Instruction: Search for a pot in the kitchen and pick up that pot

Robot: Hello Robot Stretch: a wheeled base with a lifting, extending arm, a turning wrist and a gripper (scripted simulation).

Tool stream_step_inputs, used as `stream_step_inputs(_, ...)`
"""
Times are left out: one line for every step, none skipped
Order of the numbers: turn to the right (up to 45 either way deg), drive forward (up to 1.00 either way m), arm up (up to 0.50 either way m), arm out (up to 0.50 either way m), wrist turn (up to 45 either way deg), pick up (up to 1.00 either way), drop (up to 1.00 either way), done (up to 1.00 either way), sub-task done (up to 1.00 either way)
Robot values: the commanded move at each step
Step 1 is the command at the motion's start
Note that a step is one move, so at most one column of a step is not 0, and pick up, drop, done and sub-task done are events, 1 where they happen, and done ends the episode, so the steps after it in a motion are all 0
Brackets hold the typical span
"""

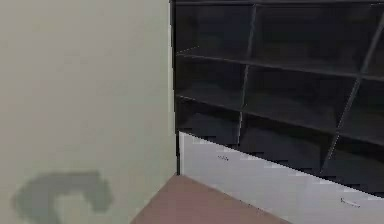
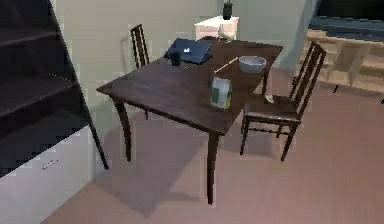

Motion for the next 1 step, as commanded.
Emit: stream_step_inputs(45.0, 0.0, 0.0, 0.0, 0.0, 0.0, 0.0, 0.0, 0.0)
